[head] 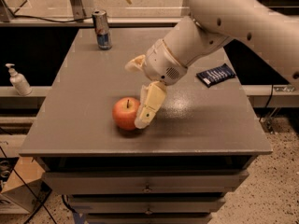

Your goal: Pick apple

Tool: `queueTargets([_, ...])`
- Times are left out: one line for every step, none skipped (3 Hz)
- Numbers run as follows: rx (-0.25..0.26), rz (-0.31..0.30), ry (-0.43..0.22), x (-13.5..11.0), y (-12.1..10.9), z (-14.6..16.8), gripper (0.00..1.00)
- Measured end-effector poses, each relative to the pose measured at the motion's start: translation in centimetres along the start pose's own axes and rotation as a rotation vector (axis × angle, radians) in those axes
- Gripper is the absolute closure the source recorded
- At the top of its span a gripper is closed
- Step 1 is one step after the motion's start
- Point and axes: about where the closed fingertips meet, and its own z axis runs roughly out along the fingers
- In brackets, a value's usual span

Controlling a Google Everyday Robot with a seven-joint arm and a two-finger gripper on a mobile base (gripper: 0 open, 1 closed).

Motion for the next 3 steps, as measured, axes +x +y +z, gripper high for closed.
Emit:
queueTargets([-0.052, -0.007, -0.039, -0.6, 0.4, 2.1, 0.0])
queueTargets([-0.094, -0.003, -0.064, -0.7, 1.1, 3.8, 0.0])
queueTargets([-0.122, 0.006, -0.08, 0.0, 1.6, 4.8, 0.16])
